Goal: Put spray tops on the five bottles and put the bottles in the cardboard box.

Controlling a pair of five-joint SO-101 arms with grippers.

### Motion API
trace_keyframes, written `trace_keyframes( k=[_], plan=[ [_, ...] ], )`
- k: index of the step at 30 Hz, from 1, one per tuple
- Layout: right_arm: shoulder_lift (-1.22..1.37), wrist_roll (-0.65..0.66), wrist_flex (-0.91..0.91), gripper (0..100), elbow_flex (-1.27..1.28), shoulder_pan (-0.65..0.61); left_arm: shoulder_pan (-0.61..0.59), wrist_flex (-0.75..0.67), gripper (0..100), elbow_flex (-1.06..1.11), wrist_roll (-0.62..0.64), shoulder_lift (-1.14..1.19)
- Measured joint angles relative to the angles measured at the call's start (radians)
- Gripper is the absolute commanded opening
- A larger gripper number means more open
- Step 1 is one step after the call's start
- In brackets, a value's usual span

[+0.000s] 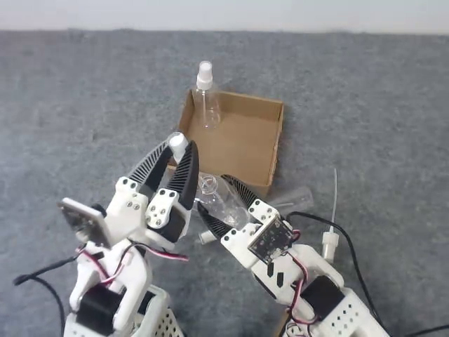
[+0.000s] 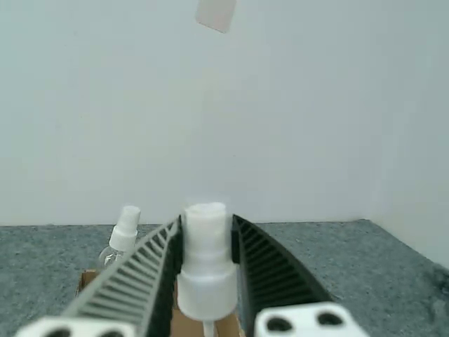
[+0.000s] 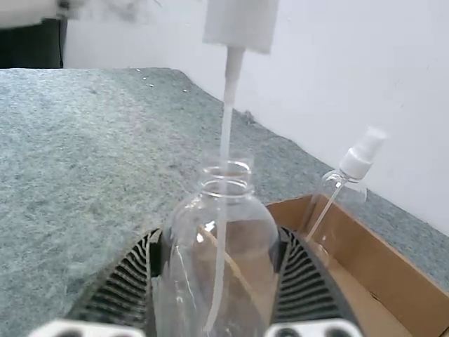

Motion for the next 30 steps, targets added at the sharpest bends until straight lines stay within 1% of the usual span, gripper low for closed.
trace_keyframes(
  k=[4, 7, 9, 13, 17, 25, 30],
  plan=[
    [0.0, 0.0, 0.0, 0.9, 0.0, 0.0, 0.015, 0.0, 1, 0.008, 0.0, 0.0],
    [0.0, 0.0, 0.0, 0.9, 0.0, 0.005, 0.061, 0.0, 1, 0.038, -0.003, 0.0],
    [0.0, 0.0, 0.0, 0.9, 0.0, 0.011, 0.094, 0.0, 1, 0.054, -0.04, 0.002],
    [0.0, 0.0, 0.0, 0.9, 0.0, 0.055, 0.15, 0.0, 1, 0.063, -0.061, 0.003],
    [0.0, 0.0, 0.0, 0.9, 0.0, 0.06, 0.16, 0.0, 1, 0.063, -0.068, 0.003],
    [0.0, 0.0, 0.0, 0.9, 0.0, 0.06, 0.163, 0.0, 5, 0.063, -0.069, 0.003],
    [0.0, 0.0, 0.0, 0.9, 0.0, 0.061, 0.163, 0.0, 10, 0.084, -0.069, 0.011]
  ],
)
